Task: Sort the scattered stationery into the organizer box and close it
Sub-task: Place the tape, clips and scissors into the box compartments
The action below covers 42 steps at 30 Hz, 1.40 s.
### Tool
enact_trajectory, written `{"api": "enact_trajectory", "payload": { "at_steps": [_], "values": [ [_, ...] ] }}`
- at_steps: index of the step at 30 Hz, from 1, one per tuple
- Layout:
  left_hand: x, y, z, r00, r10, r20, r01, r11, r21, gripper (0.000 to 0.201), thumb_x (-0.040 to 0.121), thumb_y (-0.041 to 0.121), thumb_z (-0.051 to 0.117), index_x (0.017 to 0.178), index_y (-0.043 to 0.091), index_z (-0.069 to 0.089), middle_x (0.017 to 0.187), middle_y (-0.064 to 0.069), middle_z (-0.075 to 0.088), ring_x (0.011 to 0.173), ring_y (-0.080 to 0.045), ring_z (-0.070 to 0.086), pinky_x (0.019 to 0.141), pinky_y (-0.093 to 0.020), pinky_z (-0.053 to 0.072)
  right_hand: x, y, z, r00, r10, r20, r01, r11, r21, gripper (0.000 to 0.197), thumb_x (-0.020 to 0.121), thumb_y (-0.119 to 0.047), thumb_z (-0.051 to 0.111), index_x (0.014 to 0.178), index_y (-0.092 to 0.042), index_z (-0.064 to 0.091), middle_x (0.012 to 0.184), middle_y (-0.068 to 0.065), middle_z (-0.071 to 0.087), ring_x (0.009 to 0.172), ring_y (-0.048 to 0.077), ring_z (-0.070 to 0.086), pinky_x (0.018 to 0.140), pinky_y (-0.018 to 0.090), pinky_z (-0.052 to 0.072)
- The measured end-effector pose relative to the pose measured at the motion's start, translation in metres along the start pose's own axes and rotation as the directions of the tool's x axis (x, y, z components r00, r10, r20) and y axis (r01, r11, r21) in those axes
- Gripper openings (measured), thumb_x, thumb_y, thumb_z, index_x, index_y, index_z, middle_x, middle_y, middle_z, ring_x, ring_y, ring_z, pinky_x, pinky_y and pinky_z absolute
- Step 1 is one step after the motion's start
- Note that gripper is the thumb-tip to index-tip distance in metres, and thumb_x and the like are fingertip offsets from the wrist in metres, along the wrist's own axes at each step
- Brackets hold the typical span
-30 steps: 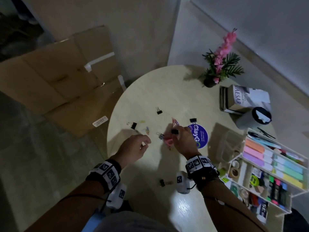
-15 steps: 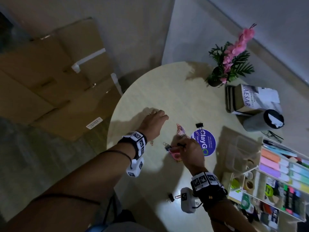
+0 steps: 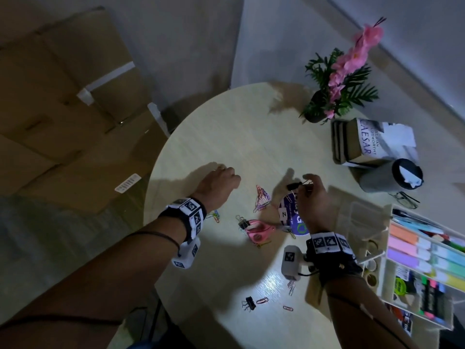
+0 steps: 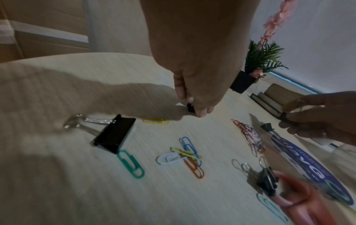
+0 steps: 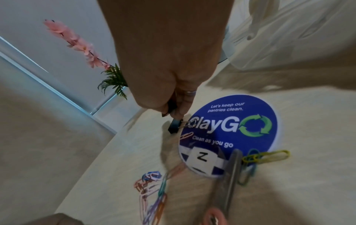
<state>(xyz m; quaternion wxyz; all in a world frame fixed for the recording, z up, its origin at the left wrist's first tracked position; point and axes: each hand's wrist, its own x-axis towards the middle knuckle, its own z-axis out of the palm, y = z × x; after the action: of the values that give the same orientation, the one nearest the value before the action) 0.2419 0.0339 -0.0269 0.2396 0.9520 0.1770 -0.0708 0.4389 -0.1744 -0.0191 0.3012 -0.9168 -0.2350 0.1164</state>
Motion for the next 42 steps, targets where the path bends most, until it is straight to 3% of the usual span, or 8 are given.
{"api": "enact_trajectory", "payload": {
  "at_steps": [6, 13, 17, 22, 26, 31, 35, 42],
  "values": [
    [-0.021, 0.012, 0.005, 0.961, 0.0, -0.276, -0.043, 0.988, -0.149, 0.013, 0.096, 0.004, 0.063, 0.101, 0.016, 0.064, 0.102, -0.004, 0.058, 0.091, -0.028, 0.057, 0.077, -0.047, 0.052, 0.021, 0.006, 0.009, 0.997, 0.052, 0.066, -0.043, 0.991, -0.129, 0.03, 0.102, -0.005, 0.048, 0.122, -0.009, 0.07, 0.116, 0.027, 0.062, 0.096, 0.042, 0.065, 0.078, 0.029, 0.041],
    [-0.071, 0.032, 0.027, 0.903, -0.223, -0.368, -0.002, 0.854, -0.521, 0.013, 0.104, 0.004, 0.049, 0.106, 0.006, 0.062, 0.105, -0.006, 0.052, 0.087, -0.014, 0.053, 0.08, -0.022, 0.044, 0.016, 0.011, 0.025, 0.985, 0.099, 0.138, -0.084, 0.99, -0.115, 0.023, 0.096, -0.003, 0.054, 0.114, 0.003, 0.067, 0.127, 0.025, 0.049, 0.104, 0.038, 0.058, 0.09, 0.018, 0.037],
    [-0.086, 0.046, 0.048, 0.943, -0.213, -0.255, 0.058, 0.862, -0.503, 0.015, 0.104, 0.006, 0.049, 0.113, 0.009, 0.061, 0.109, -0.006, 0.048, 0.09, -0.018, 0.054, 0.079, -0.032, 0.05, 0.002, 0.012, 0.03, 0.991, 0.03, 0.13, -0.02, 0.997, -0.075, 0.026, 0.086, -0.022, 0.073, 0.104, -0.005, 0.066, 0.12, 0.014, 0.053, 0.089, 0.007, 0.036, 0.082, 0.016, 0.04],
    [-0.076, 0.06, 0.04, 0.992, -0.056, 0.109, 0.077, 0.976, -0.201, 0.055, 0.091, 0.008, 0.072, 0.142, 0.02, 0.056, 0.13, -0.009, 0.047, 0.104, -0.026, 0.064, 0.087, -0.042, 0.057, -0.009, 0.013, 0.032, 0.99, 0.042, 0.133, -0.03, 0.996, -0.088, 0.022, 0.087, -0.014, 0.072, 0.107, -0.006, 0.069, 0.123, 0.014, 0.052, 0.093, 0.028, 0.062, 0.08, 0.023, 0.044],
    [-0.064, 0.058, 0.038, 0.985, -0.069, 0.158, 0.091, 0.986, -0.139, 0.048, 0.087, 0.003, 0.076, 0.132, 0.016, 0.066, 0.125, -0.011, 0.051, 0.105, -0.034, 0.066, 0.088, -0.049, 0.057, -0.013, 0.012, 0.027, 0.988, 0.035, 0.152, -0.018, 0.994, -0.106, 0.014, 0.08, -0.018, 0.077, 0.09, -0.007, 0.078, 0.108, 0.017, 0.063, 0.086, 0.021, 0.058, 0.067, 0.009, 0.034],
    [-0.058, 0.061, 0.036, 0.99, -0.047, 0.131, 0.059, 0.994, -0.09, 0.028, 0.092, 0.017, 0.074, 0.119, 0.013, 0.07, 0.115, -0.009, 0.054, 0.093, -0.034, 0.067, 0.076, -0.045, 0.057, -0.03, 0.014, 0.014, 0.992, -0.031, 0.125, 0.029, 0.999, 0.015, 0.039, 0.068, -0.057, 0.084, 0.06, -0.024, 0.064, 0.07, 0.007, 0.057, 0.057, 0.015, 0.05, 0.052, 0.017, 0.032],
    [-0.062, 0.059, 0.04, 0.994, -0.068, 0.083, 0.081, 0.982, -0.17, 0.022, 0.088, 0.026, 0.076, 0.105, 0.013, 0.069, 0.108, -0.008, 0.056, 0.091, -0.033, 0.063, 0.074, -0.048, 0.056, -0.073, 0.003, -0.013, 0.984, -0.122, 0.129, 0.107, 0.987, 0.118, 0.011, 0.078, -0.019, 0.084, 0.086, -0.015, 0.077, 0.096, 0.003, 0.065, 0.079, 0.021, 0.069, 0.074, 0.031, 0.057],
    [-0.064, 0.115, 0.035, 0.977, -0.029, 0.212, 0.076, 0.974, -0.215, 0.027, 0.078, 0.049, 0.063, 0.083, 0.031, 0.043, 0.079, 0.005, 0.056, 0.075, -0.027, 0.06, 0.063, -0.038, 0.049, -0.161, 0.037, -0.091, 0.958, -0.272, 0.092, 0.244, 0.941, 0.233, 0.021, 0.083, -0.011, 0.082, 0.101, -0.012, 0.072, 0.11, 0.001, 0.057, 0.088, 0.007, 0.067, 0.082, 0.027, 0.059]
  ]
}}
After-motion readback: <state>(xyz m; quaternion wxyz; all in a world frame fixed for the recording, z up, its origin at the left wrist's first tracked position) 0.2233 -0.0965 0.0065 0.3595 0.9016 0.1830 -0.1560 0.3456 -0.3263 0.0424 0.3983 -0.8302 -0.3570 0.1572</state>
